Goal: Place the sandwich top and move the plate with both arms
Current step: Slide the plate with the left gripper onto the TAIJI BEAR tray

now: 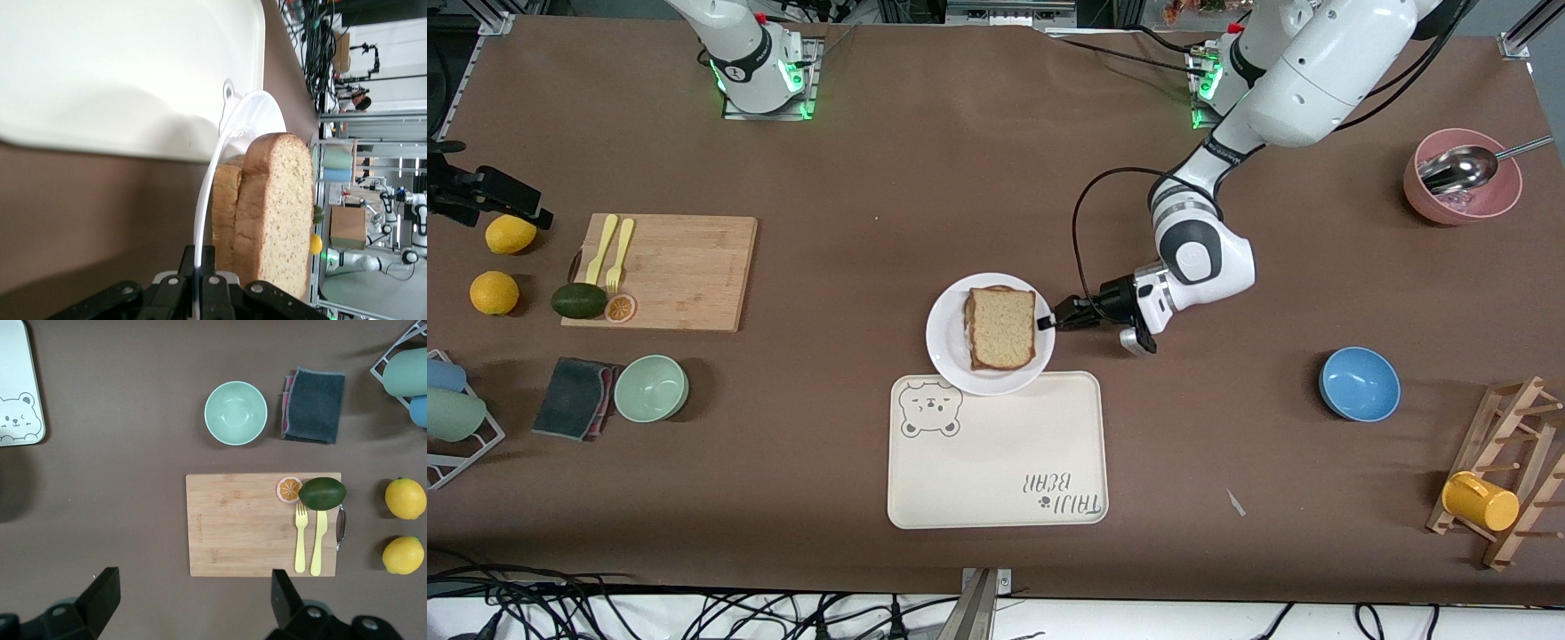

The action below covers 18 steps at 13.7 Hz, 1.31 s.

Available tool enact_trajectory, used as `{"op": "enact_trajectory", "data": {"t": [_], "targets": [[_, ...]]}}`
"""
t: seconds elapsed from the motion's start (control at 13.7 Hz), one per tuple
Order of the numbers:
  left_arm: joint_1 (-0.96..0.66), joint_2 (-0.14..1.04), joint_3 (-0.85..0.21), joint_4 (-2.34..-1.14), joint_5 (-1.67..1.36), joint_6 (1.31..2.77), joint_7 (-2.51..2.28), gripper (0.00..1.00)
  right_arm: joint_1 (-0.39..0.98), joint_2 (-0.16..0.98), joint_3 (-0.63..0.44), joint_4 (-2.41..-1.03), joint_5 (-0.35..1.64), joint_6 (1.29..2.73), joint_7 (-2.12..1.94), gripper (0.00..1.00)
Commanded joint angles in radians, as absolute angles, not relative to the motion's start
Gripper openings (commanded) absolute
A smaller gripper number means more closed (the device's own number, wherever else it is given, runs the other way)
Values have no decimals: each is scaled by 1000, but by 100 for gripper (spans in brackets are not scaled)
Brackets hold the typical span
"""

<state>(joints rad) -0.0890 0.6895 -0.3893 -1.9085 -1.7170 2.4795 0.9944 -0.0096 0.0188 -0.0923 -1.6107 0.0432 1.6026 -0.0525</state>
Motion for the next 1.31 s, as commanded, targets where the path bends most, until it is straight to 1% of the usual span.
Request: {"op": "enact_trajectory", "data": {"t": [0.0,0.29,0.58,0.73,0.8,0.88,1.02,1.24], "targets": [[-97,753,-370,-1789,-1646,2480,911,0,-9,17,-91,-1605,63,1592,-60,100],[-98,833,-344,-1640,-1559,2480,821,0,-9,17,-91,-1605,63,1591,-60,100],[-112,943,-308,-1484,-1514,2482,749,0,-9,17,-89,-1605,63,1592,-60,100],[-204,963,-194,-1422,-1509,2484,649,0,-9,17,-89,-1605,63,1592,-60,100],[-243,971,-146,-1407,-1509,2484,611,0,-9,17,-89,-1605,63,1592,-60,100],[-262,989,-123,-1384,-1511,2484,598,0,-9,17,-89,-1605,63,1592,-60,100],[-264,1011,-121,-1353,-1511,2484,583,0,-9,17,-89,-1605,63,1592,-60,100],[-264,1011,-123,-1350,-1509,2484,580,0,-8,18,-87,-1605,63,1592,-60,100]]}}
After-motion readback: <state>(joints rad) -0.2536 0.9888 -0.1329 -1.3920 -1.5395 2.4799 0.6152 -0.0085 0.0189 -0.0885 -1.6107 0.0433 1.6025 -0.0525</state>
